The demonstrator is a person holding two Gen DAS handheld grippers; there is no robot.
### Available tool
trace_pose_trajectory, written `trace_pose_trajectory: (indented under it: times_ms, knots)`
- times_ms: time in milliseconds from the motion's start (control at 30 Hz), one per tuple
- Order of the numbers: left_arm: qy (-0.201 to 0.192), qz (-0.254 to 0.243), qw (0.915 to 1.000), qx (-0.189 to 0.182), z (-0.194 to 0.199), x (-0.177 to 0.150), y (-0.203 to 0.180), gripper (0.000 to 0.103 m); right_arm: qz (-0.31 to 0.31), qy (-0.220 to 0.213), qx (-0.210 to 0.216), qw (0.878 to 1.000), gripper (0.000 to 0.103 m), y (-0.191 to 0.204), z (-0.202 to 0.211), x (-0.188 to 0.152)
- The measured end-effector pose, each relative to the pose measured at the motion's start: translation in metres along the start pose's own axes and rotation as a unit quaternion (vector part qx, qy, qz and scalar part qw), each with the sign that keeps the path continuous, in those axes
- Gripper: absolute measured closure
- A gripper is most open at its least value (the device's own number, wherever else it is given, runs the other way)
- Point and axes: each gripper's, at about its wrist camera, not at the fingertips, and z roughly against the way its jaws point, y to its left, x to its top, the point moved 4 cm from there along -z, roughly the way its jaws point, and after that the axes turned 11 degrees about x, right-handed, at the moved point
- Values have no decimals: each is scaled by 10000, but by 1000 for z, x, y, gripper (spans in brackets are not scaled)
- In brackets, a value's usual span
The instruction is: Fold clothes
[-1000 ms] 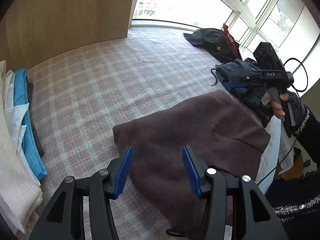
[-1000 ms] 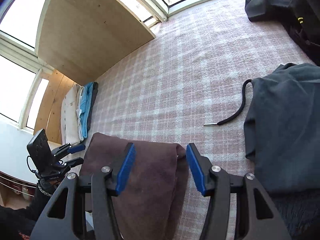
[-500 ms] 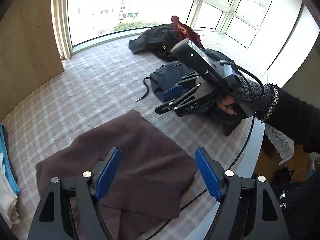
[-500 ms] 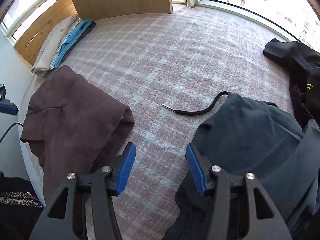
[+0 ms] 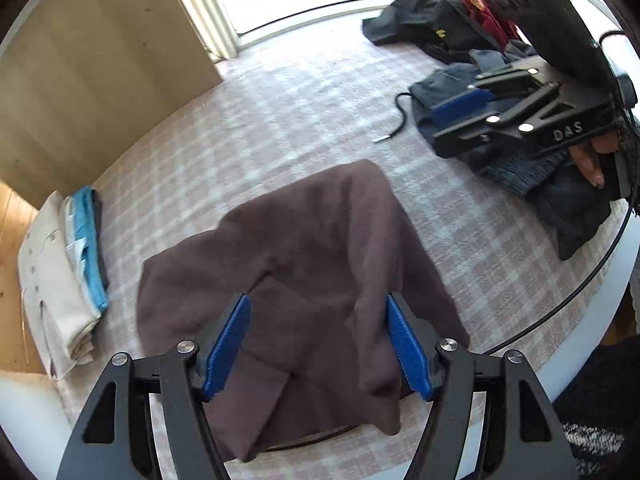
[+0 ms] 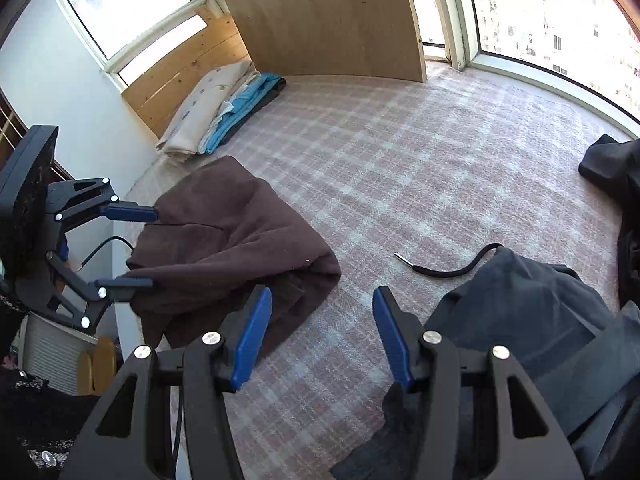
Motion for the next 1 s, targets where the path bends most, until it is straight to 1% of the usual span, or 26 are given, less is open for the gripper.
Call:
trace_pose_trajectory:
  times_ms: [100,133,167,200,233,300,333,400,433,467,500,533,567,600,667,700,733,767,833,900,1000]
  knots:
    - [-123,463,9977,473,24,-8,54,36,303,-326,292,9986,51,22,12,5]
    - [-181,671,9945,782,31,-17,77,35,335,-426,400,9977,51,27,16,6]
    - [-253,953,9884,1159,35,-24,101,35,334,-529,624,9961,51,32,20,6]
    - [-324,1233,9799,1533,39,-31,124,35,279,-636,916,9934,51,35,24,5]
    - [-392,1510,9696,1887,44,-39,147,35,182,-753,1187,9899,51,39,29,5]
    - [-497,2034,9499,2321,62,-60,184,35,4,-981,1681,9809,51,46,41,5]
    - [-559,2170,9473,2291,73,-70,190,35,-22,-1082,1762,9784,51,50,52,2]
    - [-686,2421,9417,2234,96,-90,202,35,76,-1297,1755,9759,51,58,78,-6]
    - [-773,2419,9410,2238,108,-98,197,33,173,-1393,1617,9768,50,60,89,-9]
    - [-869,2422,9416,2170,118,-104,190,26,266,-1417,1254,9816,46,58,92,-11]
    - [-997,2449,9448,1934,123,-104,178,26,328,-1323,741,9879,46,52,89,-11]
    - [-1104,2477,9491,1601,120,-99,161,26,359,-1182,301,9919,46,45,84,-11]
    - [-1159,2442,9548,1240,112,-88,139,26,310,-925,58,9952,46,36,72,-9]
    - [-1207,2384,9596,879,103,-77,116,26,264,-676,-130,9973,46,27,60,-8]
    - [-1193,1928,9738,203,79,-47,54,25,251,-331,-257,9988,47,13,35,-6]
    - [-1116,1600,9808,-10,64,-34,21,25,263,-196,-309,9990,49,8,24,-6]
    - [-1037,1274,9862,-211,50,-22,-11,25,280,-65,-303,9991,53,5,14,-6]
    - [-949,976,9902,-321,37,-13,-40,25,312,51,-299,9991,55,2,5,-5]
    - [-764,528,9950,-367,13,2,-88,25,429,269,-401,9979,55,-4,-10,-7]
    - [-590,127,9978,-265,-8,8,-120,25,495,493,-394,9968,55,-9,-23,-8]
    - [-283,-358,9983,374,-40,7,-137,26,600,622,-398,9955,55,-16,-35,-8]
